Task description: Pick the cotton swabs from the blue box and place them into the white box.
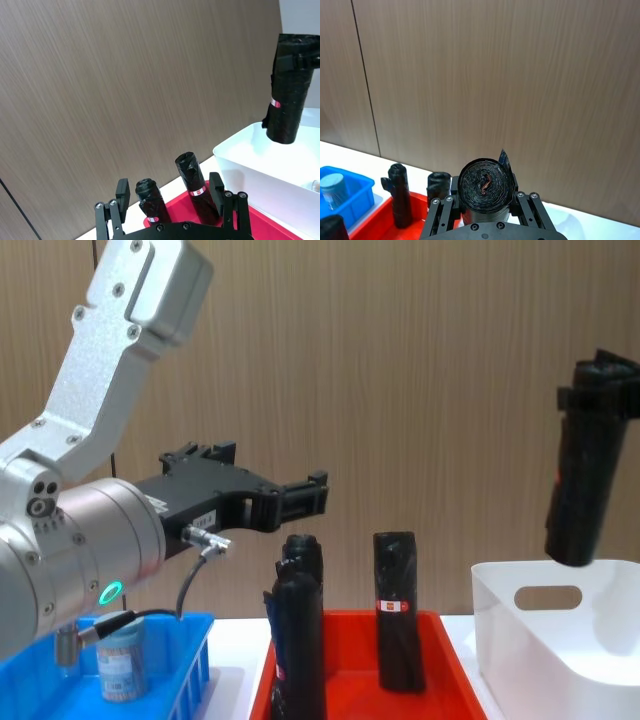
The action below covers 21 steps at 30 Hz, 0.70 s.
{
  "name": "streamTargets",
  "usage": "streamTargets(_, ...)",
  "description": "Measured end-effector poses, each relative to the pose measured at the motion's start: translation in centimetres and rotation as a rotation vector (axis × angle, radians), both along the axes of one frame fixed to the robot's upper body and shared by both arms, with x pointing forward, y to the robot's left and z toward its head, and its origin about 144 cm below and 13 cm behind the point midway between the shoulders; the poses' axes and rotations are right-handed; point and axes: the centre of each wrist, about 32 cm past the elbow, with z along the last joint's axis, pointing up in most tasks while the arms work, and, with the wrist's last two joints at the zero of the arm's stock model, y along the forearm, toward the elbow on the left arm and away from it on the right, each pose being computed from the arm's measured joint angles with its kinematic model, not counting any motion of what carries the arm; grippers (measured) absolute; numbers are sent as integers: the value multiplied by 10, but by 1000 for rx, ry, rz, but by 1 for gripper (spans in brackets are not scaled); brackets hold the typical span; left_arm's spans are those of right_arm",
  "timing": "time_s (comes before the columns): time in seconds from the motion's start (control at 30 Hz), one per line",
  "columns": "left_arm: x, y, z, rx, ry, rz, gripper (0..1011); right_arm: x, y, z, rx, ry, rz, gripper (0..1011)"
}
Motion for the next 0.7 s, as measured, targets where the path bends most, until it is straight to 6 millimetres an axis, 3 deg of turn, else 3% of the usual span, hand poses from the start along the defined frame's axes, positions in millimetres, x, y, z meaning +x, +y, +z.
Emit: streamTargets(0.7, 0, 0, 0, 0, 0, 0, 1004, -3, -8, -50, -33, 89, -30, 515)
